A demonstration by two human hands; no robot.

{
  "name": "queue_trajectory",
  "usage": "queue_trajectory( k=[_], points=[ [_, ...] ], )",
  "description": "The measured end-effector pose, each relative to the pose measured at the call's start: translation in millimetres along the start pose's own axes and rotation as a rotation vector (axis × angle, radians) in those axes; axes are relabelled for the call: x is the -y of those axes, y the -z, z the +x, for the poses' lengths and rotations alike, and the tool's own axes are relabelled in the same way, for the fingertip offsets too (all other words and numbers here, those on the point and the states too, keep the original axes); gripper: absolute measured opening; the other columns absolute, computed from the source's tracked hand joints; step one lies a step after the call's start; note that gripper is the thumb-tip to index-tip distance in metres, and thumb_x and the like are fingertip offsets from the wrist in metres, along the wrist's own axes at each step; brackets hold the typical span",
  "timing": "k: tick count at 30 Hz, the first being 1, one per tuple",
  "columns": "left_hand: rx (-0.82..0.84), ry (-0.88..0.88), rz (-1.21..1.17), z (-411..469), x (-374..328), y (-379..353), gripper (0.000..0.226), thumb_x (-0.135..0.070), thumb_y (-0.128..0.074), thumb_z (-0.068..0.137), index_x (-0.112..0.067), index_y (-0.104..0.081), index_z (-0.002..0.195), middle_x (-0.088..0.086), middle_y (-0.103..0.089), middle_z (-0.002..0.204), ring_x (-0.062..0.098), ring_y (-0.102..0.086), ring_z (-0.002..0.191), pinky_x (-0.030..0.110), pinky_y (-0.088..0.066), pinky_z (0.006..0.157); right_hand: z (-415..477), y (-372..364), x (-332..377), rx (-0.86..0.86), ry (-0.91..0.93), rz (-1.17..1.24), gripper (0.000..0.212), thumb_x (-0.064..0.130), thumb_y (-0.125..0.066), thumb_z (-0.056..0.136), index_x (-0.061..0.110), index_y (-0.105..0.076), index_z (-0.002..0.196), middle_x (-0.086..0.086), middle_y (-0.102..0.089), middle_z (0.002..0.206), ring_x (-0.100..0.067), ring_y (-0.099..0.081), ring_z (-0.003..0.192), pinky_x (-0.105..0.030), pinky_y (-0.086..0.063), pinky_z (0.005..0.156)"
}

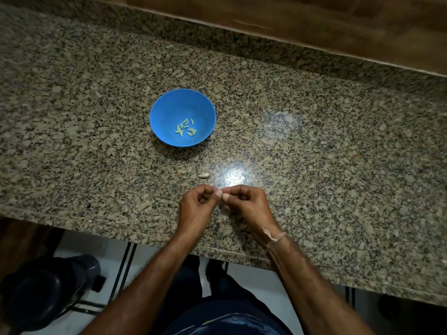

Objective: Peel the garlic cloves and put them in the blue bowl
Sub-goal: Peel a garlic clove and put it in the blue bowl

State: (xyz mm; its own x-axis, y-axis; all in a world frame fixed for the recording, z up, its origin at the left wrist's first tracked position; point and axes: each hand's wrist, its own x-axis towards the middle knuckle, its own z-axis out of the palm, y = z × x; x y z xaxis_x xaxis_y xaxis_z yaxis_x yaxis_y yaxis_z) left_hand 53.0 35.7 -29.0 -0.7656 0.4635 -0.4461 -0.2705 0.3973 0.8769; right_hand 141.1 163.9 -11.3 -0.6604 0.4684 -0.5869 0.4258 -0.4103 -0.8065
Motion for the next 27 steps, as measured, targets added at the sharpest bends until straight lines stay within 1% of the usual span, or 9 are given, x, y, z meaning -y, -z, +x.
queue_trajectory(
  k=[3, 8, 13, 16, 18, 21, 23, 25, 27],
  points=[
    [0.040, 0.014, -0.116, -1, -5, 3, 0.004, -0.020, -0.074, 0.095, -0.018, -0.078, 0.094, 0.006, -0.078, 0.092, 0.028, -0.075, 0.093, 0.049, -0.062, 0.089, -3, 2, -1, 0.026, -0.066, 0.106, 0.019, 0.008, -0.077, 0.090, -0.003, -0.074, 0.106, -0.021, -0.077, 0.098, -0.035, -0.070, 0.083, -0.052, -0.059, 0.089],
    [0.082, 0.027, -0.144, -1, -15, 9, 0.007, -0.015, -0.075, 0.093, -0.009, -0.079, 0.096, 0.007, -0.079, 0.093, 0.022, -0.076, 0.095, 0.033, -0.060, 0.086, -6, 4, -1, 0.076, -0.070, 0.116, 0.019, 0.011, -0.074, 0.094, -0.005, -0.071, 0.103, -0.015, -0.073, 0.087, -0.025, -0.068, 0.076, -0.034, -0.059, 0.075],
    [0.165, 0.282, -0.201, 5, -20, 16, 0.012, -0.017, -0.075, 0.093, -0.005, -0.078, 0.093, 0.007, -0.075, 0.085, 0.012, -0.059, 0.067, 0.021, -0.041, 0.046, -6, 5, 0, -0.020, 0.243, -0.213, 0.012, 0.015, -0.079, 0.090, 0.004, -0.075, 0.092, -0.009, -0.077, 0.085, -0.026, -0.074, 0.079, -0.033, -0.062, 0.072],
    [0.213, 0.425, -0.243, 5, -22, 18, 0.006, -0.019, -0.074, 0.093, -0.014, -0.077, 0.093, 0.000, -0.072, 0.081, 0.007, -0.055, 0.062, 0.019, -0.032, 0.044, -6, 6, -2, -0.055, 0.356, -0.322, 0.007, 0.014, -0.080, 0.090, 0.008, -0.076, 0.090, -0.004, -0.076, 0.084, -0.019, -0.074, 0.079, -0.030, -0.062, 0.072],
    [0.198, 0.293, -0.196, -1, -26, 16, 0.008, -0.019, -0.073, 0.094, -0.013, -0.076, 0.089, 0.002, -0.074, 0.082, 0.012, -0.062, 0.067, 0.022, -0.044, 0.051, -8, 7, -2, -0.054, 0.288, -0.281, 0.010, 0.014, -0.079, 0.091, 0.005, -0.076, 0.090, -0.006, -0.076, 0.083, -0.020, -0.073, 0.076, -0.028, -0.060, 0.068],
    [0.052, -0.162, 0.200, -5, -25, 14, 0.008, -0.023, -0.076, 0.092, -0.019, -0.077, 0.085, -0.004, -0.075, 0.080, 0.015, -0.070, 0.078, 0.030, -0.058, 0.069, -11, 7, 6, 0.077, -0.144, 0.136, 0.014, 0.009, -0.070, 0.096, -0.004, -0.072, 0.101, -0.013, -0.074, 0.086, -0.020, -0.068, 0.070, -0.027, -0.058, 0.064],
    [0.009, -0.304, 0.341, -6, -23, 14, 0.010, -0.033, -0.074, 0.090, -0.026, -0.075, 0.084, -0.010, -0.073, 0.080, 0.012, -0.068, 0.079, 0.037, -0.059, 0.070, -12, 8, 9, 0.112, -0.343, 0.329, 0.014, 0.007, -0.067, 0.097, -0.004, -0.072, 0.106, -0.009, -0.073, 0.084, -0.016, -0.066, 0.068, -0.024, -0.058, 0.063],
    [0.012, -0.293, 0.353, -5, -21, 14, 0.011, -0.036, -0.073, 0.091, -0.027, -0.075, 0.084, -0.011, -0.072, 0.080, 0.011, -0.068, 0.079, 0.041, -0.060, 0.072, -13, 6, 5, 0.093, -0.298, 0.326, 0.016, 0.009, -0.067, 0.098, -0.003, -0.072, 0.107, -0.007, -0.072, 0.081, -0.015, -0.065, 0.069, -0.022, -0.057, 0.064],
    [0.043, -0.181, 0.301, -3, -21, 14, 0.012, -0.033, -0.074, 0.093, -0.026, -0.076, 0.084, -0.008, -0.073, 0.080, 0.013, -0.070, 0.080, 0.046, -0.062, 0.076, -15, 1, 0, -0.003, 0.000, -0.037, 0.016, 0.017, -0.067, 0.100, 0.002, -0.072, 0.097, -0.003, -0.071, 0.078, -0.015, -0.064, 0.069, -0.020, -0.052, 0.063]
  ],
)
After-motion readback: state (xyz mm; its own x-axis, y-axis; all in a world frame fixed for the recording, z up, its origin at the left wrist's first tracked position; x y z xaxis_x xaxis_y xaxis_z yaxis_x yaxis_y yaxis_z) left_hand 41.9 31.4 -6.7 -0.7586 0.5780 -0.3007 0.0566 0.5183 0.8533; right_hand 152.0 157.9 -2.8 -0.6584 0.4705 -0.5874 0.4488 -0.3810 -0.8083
